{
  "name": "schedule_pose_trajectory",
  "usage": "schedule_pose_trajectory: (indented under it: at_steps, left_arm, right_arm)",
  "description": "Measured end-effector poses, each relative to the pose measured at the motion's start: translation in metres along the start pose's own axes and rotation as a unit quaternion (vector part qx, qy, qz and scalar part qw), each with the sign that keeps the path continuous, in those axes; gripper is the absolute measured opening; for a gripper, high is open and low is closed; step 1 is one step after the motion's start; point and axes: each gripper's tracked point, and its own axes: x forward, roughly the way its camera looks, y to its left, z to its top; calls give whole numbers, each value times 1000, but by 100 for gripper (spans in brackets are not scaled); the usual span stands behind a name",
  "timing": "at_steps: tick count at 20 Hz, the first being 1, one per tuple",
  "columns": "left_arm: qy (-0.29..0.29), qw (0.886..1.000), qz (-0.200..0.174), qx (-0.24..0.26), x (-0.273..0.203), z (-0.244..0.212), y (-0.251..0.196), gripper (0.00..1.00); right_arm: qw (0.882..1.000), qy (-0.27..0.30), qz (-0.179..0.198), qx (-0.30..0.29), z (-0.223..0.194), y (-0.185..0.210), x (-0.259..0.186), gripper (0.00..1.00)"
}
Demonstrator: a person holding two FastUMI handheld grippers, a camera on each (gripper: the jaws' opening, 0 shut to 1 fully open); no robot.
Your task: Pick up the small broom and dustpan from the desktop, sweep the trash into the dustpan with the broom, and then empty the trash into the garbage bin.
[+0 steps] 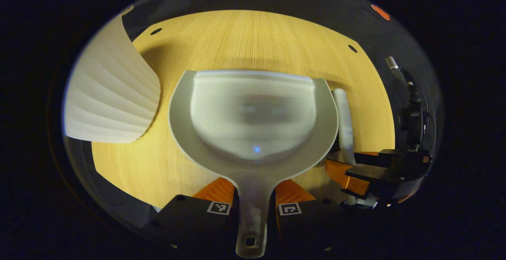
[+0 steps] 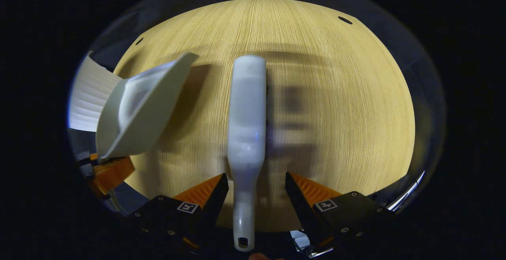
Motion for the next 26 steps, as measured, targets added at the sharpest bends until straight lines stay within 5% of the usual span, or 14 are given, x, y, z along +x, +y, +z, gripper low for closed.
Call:
schedule_pose_trajectory:
  at_steps: [13,16,23,26]
  left_arm:
    - [30,999,20,2,27,-33,1,37]
    - [17,1000,20,11,17,-32,-3,60]
    - [-23,1000,2,-5,-35,-18,-9,72]
    - [-93,996,7,-5,-61,7,-7,75]
  right_arm:
    - [1000,-2,-7,7,-5,-2,-2,92]
    - [1000,-4,-8,10,-6,-3,-5,92]
    - [999,-42,4,33,4,-4,-34,93]
    - [994,-100,-15,33,24,-18,-65,93]
